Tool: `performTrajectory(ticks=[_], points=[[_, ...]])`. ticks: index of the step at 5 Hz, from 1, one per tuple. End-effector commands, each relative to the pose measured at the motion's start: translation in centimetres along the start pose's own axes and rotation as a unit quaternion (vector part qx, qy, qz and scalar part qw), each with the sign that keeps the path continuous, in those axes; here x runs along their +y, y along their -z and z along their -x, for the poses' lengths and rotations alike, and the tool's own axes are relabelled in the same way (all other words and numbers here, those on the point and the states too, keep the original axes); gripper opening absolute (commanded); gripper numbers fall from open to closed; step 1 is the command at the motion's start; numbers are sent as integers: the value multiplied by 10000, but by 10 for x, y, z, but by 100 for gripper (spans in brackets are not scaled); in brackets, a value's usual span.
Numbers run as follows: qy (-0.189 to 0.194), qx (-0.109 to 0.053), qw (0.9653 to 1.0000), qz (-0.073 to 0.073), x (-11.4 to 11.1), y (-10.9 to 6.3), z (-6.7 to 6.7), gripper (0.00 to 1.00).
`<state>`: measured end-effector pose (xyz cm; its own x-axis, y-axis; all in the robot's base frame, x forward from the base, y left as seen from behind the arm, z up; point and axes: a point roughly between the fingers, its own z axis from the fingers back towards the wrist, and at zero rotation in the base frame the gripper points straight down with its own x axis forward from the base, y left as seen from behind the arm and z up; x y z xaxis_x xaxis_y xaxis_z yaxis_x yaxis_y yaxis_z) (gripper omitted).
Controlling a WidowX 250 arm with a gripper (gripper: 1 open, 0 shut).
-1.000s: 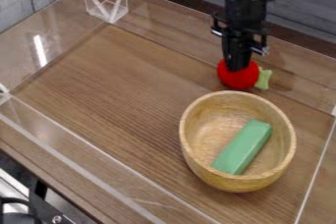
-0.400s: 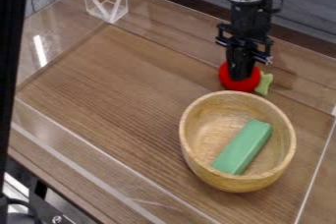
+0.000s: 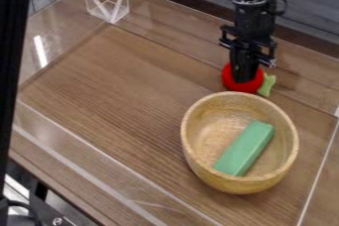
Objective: Move the red object to the right side of the table
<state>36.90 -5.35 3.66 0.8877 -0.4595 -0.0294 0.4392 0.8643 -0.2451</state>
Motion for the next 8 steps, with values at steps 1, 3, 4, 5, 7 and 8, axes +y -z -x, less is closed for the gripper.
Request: performTrajectory(ticks=[1,3,4,5,7,8], points=[[158,-138,9997,-107,-6,-1,-6,0],[194,-109,9997,-110,-7,10,-7,0],[202,-103,9997,-109,-8,14,-7,0],[180,-101,9997,-109,-8,17,-7,0],[134,-99,9998,-106,-8,21,-8,0],[110,-99,9998,-106,-7,23,-8,0]])
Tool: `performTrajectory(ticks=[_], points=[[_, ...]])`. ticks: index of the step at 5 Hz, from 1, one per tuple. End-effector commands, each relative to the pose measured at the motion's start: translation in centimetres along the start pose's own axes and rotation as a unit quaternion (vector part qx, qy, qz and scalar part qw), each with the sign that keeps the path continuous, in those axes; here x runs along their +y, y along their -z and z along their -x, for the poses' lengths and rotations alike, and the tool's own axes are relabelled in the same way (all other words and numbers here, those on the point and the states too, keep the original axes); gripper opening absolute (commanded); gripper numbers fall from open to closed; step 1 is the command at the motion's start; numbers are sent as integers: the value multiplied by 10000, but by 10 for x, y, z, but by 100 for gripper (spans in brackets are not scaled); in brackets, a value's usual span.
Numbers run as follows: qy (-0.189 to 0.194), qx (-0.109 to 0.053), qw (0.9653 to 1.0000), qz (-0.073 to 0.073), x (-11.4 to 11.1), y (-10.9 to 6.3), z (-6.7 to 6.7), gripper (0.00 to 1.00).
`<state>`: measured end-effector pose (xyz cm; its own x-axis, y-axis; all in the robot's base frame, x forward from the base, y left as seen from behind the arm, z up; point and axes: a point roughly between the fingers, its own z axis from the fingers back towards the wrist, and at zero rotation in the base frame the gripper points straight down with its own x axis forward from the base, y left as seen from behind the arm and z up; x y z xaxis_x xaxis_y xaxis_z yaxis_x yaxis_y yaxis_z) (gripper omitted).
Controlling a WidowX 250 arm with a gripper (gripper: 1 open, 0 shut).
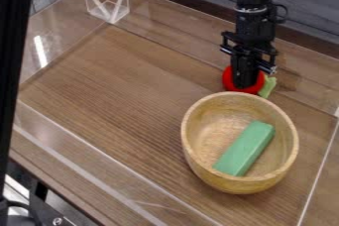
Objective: Move the red object to the right side of the table
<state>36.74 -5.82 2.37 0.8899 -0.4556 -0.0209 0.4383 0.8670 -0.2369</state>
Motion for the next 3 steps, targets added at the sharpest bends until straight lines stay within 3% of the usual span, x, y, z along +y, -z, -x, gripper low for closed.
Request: performTrajectory(ticks=[1,3], points=[[98,-50,9999,-62,-6,12,-7,0],[46,-39,10000,-55,-5,17,-7,0]])
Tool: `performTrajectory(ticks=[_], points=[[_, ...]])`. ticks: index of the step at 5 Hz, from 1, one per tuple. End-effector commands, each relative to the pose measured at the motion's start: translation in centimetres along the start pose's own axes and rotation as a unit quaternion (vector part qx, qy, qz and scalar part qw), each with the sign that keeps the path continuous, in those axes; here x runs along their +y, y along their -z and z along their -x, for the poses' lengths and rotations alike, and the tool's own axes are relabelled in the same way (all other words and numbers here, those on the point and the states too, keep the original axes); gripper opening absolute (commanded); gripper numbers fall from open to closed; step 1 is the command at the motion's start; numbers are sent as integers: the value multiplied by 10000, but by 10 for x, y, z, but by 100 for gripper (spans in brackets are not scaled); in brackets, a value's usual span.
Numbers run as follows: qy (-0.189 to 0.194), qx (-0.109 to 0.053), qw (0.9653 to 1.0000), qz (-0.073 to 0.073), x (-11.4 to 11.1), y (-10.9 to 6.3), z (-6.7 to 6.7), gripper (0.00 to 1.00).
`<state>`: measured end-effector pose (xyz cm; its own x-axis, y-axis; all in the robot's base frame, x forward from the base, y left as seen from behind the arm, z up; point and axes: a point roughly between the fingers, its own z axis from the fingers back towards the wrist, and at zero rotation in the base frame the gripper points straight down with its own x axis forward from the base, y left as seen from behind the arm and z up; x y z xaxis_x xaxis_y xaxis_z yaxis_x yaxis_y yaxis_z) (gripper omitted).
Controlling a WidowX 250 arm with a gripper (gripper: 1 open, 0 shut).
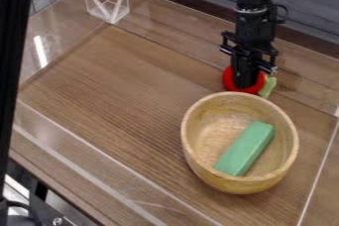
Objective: Move the red object to the right side of the table
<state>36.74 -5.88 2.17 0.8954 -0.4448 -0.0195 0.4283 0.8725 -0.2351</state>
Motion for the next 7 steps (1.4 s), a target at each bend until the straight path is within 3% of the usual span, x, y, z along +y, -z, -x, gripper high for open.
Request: performTrajectory(ticks=[1,7], points=[[75,-14,10000,-43,-5,17,-7,0],[-116,-20,9999,-22,-5,20,-7,0]])
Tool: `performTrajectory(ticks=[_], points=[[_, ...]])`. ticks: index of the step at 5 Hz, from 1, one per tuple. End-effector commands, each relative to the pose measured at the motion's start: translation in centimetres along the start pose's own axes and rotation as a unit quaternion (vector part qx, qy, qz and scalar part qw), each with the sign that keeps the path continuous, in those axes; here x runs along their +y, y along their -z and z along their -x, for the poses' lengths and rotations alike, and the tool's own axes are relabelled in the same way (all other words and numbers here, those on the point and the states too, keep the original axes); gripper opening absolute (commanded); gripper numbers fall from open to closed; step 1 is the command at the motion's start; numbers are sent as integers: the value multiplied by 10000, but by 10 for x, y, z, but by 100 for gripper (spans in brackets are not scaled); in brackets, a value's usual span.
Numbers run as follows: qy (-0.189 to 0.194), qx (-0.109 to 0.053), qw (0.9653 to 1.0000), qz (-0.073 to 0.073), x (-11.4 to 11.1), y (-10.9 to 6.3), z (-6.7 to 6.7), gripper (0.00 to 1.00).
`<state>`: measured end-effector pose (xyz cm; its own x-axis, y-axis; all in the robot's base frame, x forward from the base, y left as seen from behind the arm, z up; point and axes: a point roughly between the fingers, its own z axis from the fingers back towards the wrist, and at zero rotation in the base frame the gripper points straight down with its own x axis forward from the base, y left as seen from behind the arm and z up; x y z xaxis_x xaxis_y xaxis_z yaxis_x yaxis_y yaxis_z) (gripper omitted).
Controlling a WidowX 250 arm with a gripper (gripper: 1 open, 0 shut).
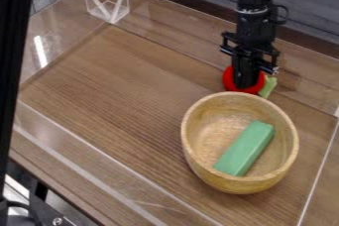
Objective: Move the red object to the right side of the table
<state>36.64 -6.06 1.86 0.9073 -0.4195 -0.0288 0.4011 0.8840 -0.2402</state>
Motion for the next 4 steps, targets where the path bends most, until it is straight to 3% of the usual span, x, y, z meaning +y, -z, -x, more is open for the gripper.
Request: performTrajectory(ticks=[1,4], points=[[-4,-33,10000,-46,-4,16,-7,0],[-113,-44,9999,-29,-4,15,-7,0]])
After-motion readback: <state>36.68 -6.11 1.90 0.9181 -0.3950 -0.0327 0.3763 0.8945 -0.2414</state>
